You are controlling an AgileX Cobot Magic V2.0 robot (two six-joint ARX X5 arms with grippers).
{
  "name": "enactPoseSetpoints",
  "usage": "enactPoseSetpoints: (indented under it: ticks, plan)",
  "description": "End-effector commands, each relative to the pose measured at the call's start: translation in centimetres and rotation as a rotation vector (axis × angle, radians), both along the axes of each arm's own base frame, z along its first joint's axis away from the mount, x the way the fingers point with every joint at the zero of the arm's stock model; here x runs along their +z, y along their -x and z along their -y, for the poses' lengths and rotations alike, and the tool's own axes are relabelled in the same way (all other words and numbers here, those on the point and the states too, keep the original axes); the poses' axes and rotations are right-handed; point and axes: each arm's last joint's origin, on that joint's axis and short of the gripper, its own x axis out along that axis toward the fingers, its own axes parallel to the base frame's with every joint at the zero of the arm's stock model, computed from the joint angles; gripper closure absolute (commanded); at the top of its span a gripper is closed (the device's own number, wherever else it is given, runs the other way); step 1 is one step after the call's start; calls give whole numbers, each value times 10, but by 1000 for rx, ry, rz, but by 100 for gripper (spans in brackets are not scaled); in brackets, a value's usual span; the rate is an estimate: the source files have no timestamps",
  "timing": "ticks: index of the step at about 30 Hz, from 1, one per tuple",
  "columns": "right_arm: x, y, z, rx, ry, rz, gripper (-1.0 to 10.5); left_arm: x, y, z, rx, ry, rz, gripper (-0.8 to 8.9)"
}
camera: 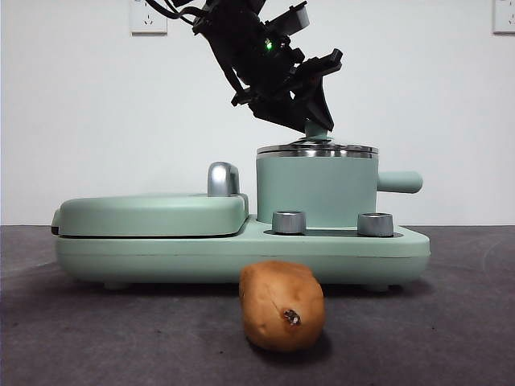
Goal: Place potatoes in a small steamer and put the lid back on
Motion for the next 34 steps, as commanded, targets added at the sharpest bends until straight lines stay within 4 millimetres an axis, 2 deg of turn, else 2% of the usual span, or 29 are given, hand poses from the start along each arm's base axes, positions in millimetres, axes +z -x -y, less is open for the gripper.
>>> enactPoseSetpoints:
  ticks: [1,11,16,21,27,30,34]
  plan:
    - [6,1,0,-2,2,26,442,8,-2,7,-5,34,8,765]
    - [6,0,1,-33,14,26,442,61,10,-4,24,121,34,766]
    - [4,-3,-3,-21,-24,-32,442,78,21,-19,35,107,21,798]
    - [-1,-13,-15,8,-22,-118,442,90,29,-40,62,66,-17,798]
    - [-18,-32,-49,30,36,-285,443,101,32,-70,107,19,-46,798]
    - [-29,-40,-74,39,105,-362,443,105,32,-84,139,11,-54,798]
    - [-44,-50,-116,82,228,-440,443,111,29,-103,175,-1,-47,798]
